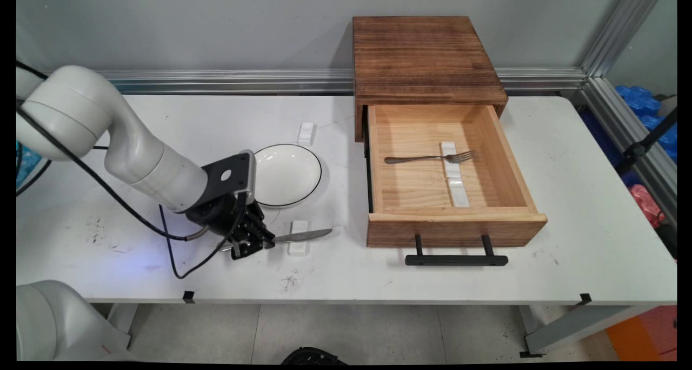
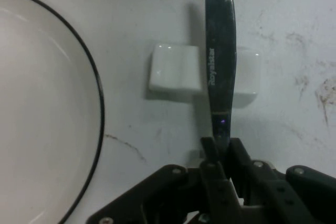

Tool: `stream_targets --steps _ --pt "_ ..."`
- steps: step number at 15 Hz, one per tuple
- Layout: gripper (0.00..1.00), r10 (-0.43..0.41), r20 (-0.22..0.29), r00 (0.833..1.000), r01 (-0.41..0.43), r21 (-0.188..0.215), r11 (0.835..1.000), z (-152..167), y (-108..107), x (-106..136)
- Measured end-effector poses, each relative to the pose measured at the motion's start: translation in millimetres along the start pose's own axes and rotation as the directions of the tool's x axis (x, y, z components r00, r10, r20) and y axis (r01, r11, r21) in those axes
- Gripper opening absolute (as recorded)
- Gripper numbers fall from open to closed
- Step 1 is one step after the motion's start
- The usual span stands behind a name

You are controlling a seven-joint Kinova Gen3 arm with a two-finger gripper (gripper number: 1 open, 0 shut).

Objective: Place the picked object into the drawer

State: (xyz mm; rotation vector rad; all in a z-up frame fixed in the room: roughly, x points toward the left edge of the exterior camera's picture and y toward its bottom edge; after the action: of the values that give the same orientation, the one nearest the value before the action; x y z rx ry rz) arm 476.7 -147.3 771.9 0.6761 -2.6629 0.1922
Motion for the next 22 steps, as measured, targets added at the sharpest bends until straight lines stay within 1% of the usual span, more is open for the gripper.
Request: stream_targets --steps 6,11,17,22 --pt "0.00 -0.004 0.001 1.000 0.004 -0.009 1.000 -21 -4 8" --pt "0.00 -0.011 0.012 1.000 0.012 -0.043 0.999 -47 -9 19" --pt "0.00 0.000 0.014 1.000 0.001 -0.076 0.997 -83 -25 38" --pt "0.00 0.018 0.009 1.000 -0.017 -0.083 0.996 -108 -41 57"
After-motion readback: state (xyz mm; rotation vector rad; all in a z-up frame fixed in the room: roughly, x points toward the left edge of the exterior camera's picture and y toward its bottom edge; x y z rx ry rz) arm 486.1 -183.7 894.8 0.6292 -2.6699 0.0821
